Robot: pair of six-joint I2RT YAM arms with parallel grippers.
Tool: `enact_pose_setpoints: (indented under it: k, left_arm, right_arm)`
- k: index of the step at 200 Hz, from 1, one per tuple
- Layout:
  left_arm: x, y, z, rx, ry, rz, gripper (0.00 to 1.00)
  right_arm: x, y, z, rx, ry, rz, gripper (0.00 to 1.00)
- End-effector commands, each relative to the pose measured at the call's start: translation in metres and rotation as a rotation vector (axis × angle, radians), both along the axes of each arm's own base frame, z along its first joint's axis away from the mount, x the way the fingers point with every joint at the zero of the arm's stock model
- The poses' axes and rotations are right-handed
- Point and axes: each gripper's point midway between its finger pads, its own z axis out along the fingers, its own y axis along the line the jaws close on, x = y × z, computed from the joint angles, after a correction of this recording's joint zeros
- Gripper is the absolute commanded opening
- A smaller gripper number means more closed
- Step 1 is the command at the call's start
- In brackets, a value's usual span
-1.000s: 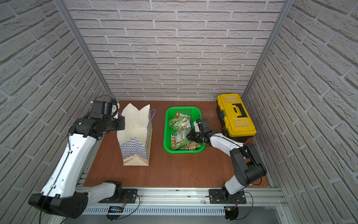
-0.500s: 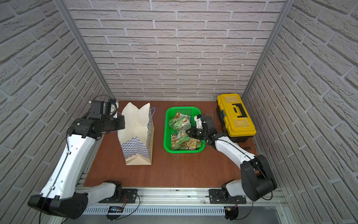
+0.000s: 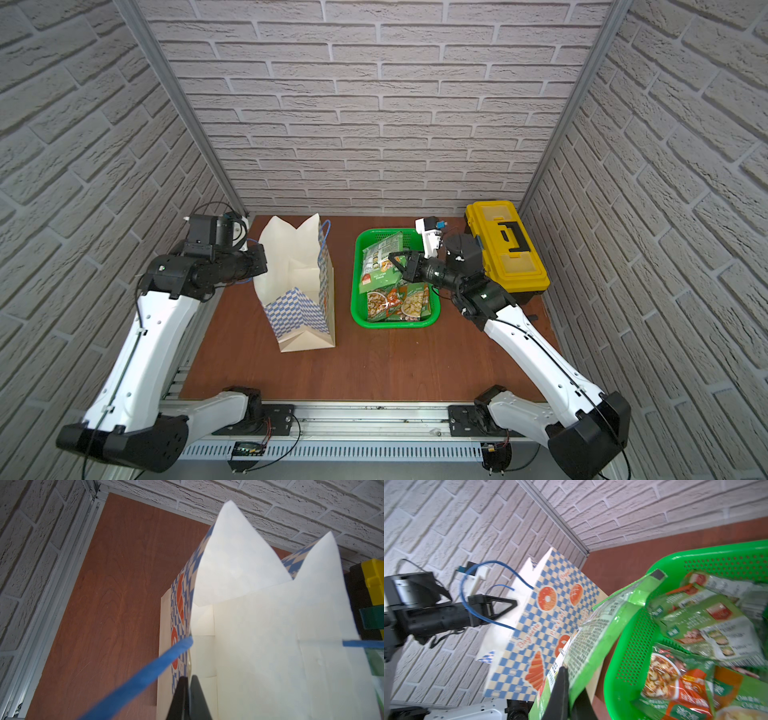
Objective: Place the condiment packets inside the bag
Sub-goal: Place the condiment packet in the paper bag.
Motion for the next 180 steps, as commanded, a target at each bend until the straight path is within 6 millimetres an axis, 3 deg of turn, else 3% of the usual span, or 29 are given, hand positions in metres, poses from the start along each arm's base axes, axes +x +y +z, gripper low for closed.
enact_pose_setpoints:
  k: [1, 26, 93, 131, 156, 180]
  left_arm:
    - [-0.002, 0.006, 0.019, -0.005, -0.059, 0.044, 0.00]
    - [-0.003, 0.008, 0.017, 0.003, -0.049, 0.055, 0.00]
    - [-0.004, 0.011, 0.013, 0.013, -0.046, 0.065, 0.00]
    - [-0.004, 0.010, 0.010, 0.008, -0.045, 0.065, 0.00]
    - [-0.004, 0.011, 0.009, 0.012, -0.038, 0.067, 0.00]
    - [-0.006, 0.013, 0.006, 0.027, -0.025, 0.073, 0.00]
  right_arm:
    - [-0.019, 0.014, 0.045, -0.009, -0.121, 0.051, 0.03]
    - [-0.037, 0.037, 0.082, -0.029, -0.210, 0.121, 0.03]
    - [-0.054, 0.090, 0.126, -0.072, -0.326, 0.232, 0.03]
    - [-0.052, 0.121, 0.127, -0.163, -0.342, 0.232, 0.03]
    - [-0.044, 0.122, 0.125, -0.213, -0.326, 0.175, 0.03]
    - [-0.040, 0.101, 0.119, -0.266, -0.309, 0.089, 0.03]
